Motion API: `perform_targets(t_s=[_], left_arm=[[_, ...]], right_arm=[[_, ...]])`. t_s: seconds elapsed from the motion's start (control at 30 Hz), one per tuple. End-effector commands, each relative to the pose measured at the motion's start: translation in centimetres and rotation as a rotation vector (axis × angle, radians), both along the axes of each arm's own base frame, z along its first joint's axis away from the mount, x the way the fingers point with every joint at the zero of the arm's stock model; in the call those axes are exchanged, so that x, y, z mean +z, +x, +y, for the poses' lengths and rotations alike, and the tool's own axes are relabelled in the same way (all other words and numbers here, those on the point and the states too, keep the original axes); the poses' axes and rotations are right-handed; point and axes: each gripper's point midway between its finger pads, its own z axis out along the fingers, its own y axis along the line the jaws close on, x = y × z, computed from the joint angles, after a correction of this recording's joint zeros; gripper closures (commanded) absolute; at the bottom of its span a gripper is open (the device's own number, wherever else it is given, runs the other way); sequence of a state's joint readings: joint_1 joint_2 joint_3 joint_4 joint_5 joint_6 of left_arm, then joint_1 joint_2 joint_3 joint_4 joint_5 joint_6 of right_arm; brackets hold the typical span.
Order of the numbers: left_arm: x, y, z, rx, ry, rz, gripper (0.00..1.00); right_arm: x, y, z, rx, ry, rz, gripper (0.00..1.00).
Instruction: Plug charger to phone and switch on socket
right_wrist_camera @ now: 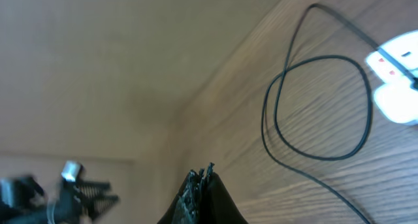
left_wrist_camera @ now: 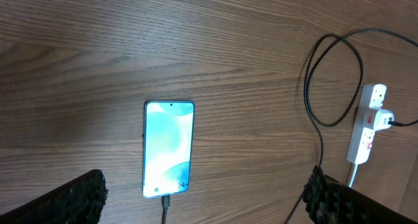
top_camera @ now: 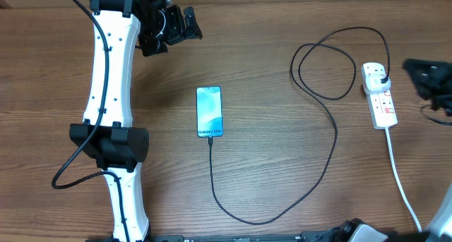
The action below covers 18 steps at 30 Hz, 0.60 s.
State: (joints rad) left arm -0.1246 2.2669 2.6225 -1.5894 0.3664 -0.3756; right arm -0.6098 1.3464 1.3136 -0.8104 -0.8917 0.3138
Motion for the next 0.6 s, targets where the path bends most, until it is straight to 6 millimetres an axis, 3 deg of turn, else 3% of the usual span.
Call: perform_targets(t_s=[0.0, 0.2, 0.33, 0.4, 0.43, 0.57], left_arm=[[0.7, -0.1, -0.5, 0.001, -0.016, -0.012, 0.0], [0.7, -0.1, -0.5, 0.001, -0.016, -0.012, 0.0], [0.7, -0.1, -0.5, 0.001, -0.016, -0.011, 0.0], [0.7, -0.1, -0.5, 0.001, -0.016, -0.011, 0.01], [0.7, -0.1, -0.5, 0.001, -0.016, -0.011, 0.0], [0.7, -0.1, -0.5, 0.001, -0.016, -0.012, 0.0]], right_arm=[[0.9, -0.9, 2.1, -0.006, -0.214, -0.003, 0.96], [0.5, -2.9, 6.2, 0.057, -0.481, 0.042, 0.96], [-0.5, -4.2, 7.5, 0.09, -0.641, 0.096, 0.96], [-1.0, -4.6, 8.1, 0.106, -0.68, 0.122, 0.9], [-1.2, -4.8, 8.3, 0.11, -0.697, 0.133, 0.87], [-1.7, -5.1, 8.2, 0.11, -0.721, 0.16, 0.44]])
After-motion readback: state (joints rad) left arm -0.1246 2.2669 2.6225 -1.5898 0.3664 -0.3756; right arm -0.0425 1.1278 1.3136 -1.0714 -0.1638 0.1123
